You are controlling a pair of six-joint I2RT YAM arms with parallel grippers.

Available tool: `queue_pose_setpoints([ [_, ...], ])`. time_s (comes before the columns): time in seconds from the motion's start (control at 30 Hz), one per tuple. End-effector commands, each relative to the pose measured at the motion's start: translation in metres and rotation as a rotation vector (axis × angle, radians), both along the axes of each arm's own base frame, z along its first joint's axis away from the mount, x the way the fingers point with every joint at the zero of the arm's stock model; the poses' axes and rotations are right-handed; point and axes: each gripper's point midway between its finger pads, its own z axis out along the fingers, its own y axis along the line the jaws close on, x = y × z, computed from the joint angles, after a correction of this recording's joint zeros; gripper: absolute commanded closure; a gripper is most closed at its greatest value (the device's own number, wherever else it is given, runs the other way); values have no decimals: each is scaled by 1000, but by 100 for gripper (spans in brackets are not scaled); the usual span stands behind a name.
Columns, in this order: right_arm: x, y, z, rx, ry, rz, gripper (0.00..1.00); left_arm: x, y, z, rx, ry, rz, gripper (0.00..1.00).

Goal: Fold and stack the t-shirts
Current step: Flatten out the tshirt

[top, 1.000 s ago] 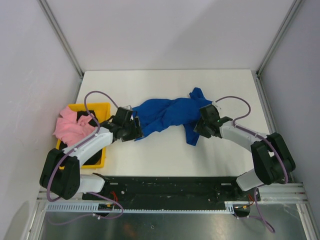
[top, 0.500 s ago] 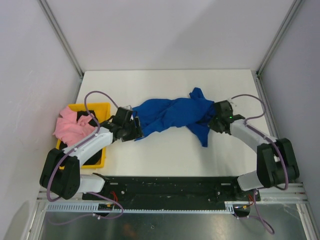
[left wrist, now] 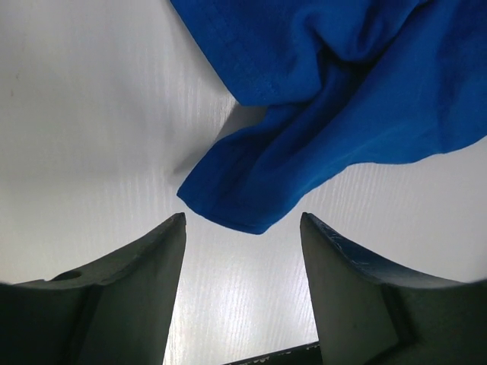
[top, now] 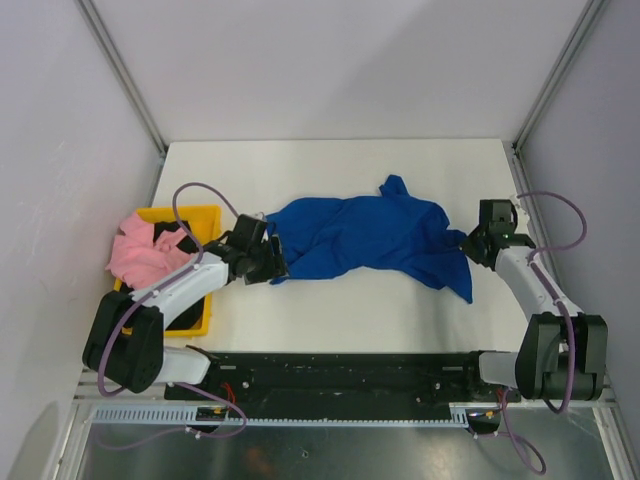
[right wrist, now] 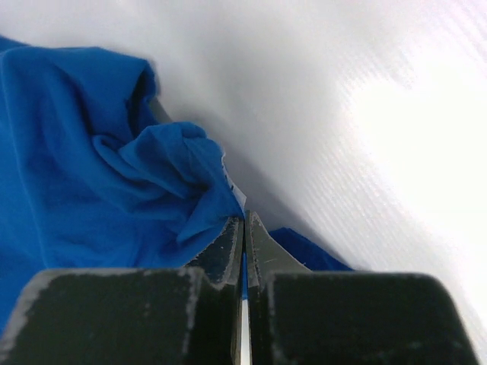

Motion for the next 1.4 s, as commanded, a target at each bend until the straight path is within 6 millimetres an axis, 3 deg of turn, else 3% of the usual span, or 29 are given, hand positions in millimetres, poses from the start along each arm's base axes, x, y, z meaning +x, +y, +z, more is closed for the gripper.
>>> queue_pose_setpoints([
  [0.0, -4, -21, -1, -20, 16, -16, 100, 4, -5, 4, -35, -18, 14, 34],
  [0.17, -12, -56, 0, 6, 19, -100, 100, 1, -4, 2, -39, -13, 13, 34],
  [0.33, -12, -67, 8, 29, -17, -143, 100, -1, -5, -3, -40, 2, 13, 35],
  [0.6, -13, -70, 17, 40, -35, -145, 100, 0, -11, -8, -46, 18, 19, 40],
  [0.8, -15, -66, 17, 56, -29, -132, 100, -11, -13, -22, -9, 49, 35, 44],
  [1.37, -12, -51, 19, 76, -40, -90, 100, -11, -1, -39, 95, 43, 137, 49],
])
